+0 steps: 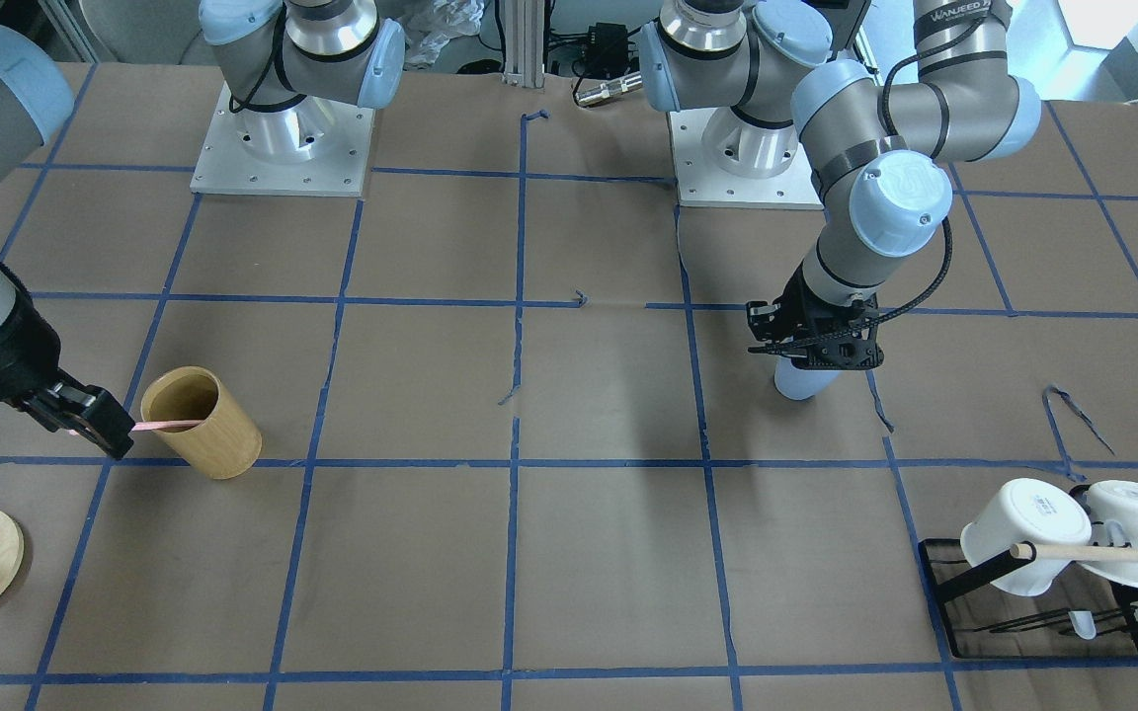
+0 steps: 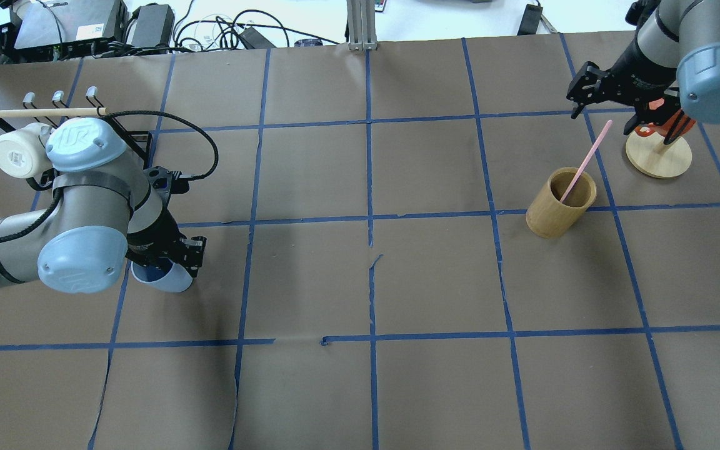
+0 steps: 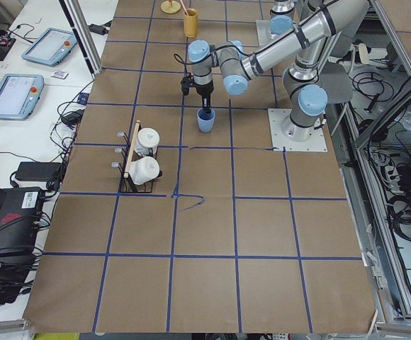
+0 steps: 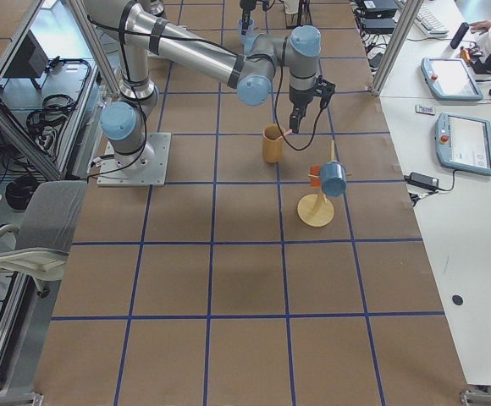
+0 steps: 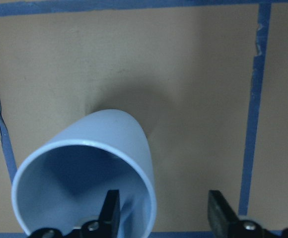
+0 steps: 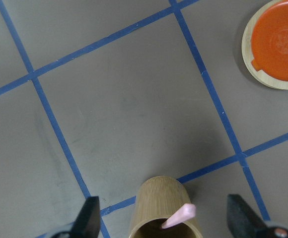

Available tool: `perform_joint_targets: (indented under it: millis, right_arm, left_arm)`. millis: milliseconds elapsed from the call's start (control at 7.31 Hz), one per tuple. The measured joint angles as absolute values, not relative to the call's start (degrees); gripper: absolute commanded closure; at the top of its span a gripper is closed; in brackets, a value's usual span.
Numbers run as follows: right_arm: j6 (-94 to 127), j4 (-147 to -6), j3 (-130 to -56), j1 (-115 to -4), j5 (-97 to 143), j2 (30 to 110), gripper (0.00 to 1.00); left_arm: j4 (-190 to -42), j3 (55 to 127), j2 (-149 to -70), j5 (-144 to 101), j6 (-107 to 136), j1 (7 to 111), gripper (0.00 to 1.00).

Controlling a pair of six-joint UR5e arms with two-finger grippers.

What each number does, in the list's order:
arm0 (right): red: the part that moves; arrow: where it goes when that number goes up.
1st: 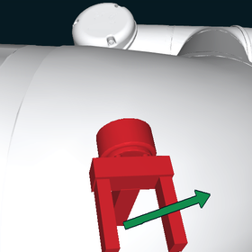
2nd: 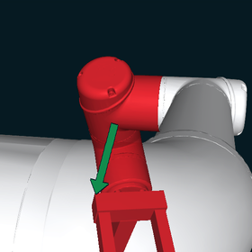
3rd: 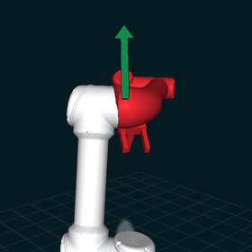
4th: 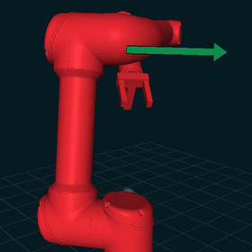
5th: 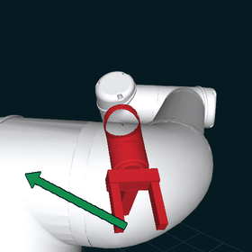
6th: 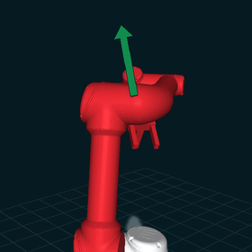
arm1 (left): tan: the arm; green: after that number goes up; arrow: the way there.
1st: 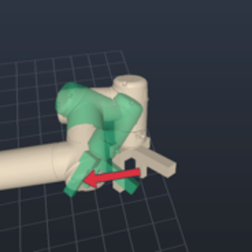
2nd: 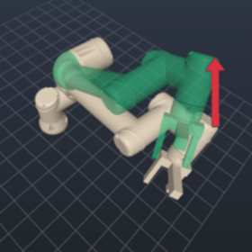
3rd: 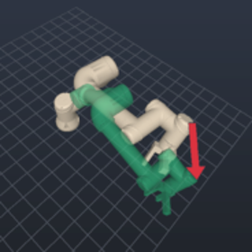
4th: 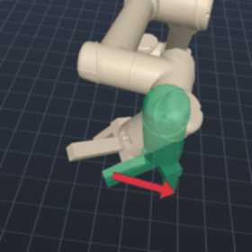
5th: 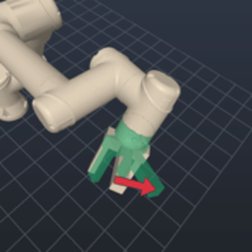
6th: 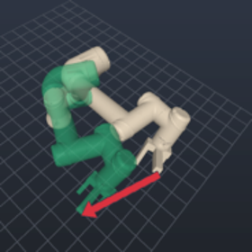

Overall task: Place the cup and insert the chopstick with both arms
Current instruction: 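Grasp the blue cup with left gripper while right grasps pink stick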

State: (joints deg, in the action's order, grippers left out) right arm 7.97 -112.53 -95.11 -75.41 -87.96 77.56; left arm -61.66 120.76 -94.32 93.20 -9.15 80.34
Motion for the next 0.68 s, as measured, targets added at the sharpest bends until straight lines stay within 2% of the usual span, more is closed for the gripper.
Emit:
perform_joint_targets:
  millis: [137, 274, 411, 684]
  right_arm:
    - [7.66, -111.4, -95.41, -75.33, -88.17, 77.58, 0.61]
    - [7.54, -110.93, -95.59, -75.23, -88.31, 77.66, 0.72]
    - [7.33, -110.85, -95.67, -75.07, -88.56, 77.77, 0.76]
    - [6.71, -110.96, -95.71, -74.92, -89.08, 77.88, 0.78]
  left_arm:
    - [-60.73, 119.87, -94.42, 93.01, -7.17, 80.33, 1.0]
    - [-60.12, 118.35, -94.65, 92.58, -3.79, 80.47, 1.0]
    - [-59.94, 115.94, -95.19, 91.44, 0.44, 81.0, 1.0]
    - [-60.03, 110.33, -97.59, 88.02, 9.43, 84.43, 1.0]
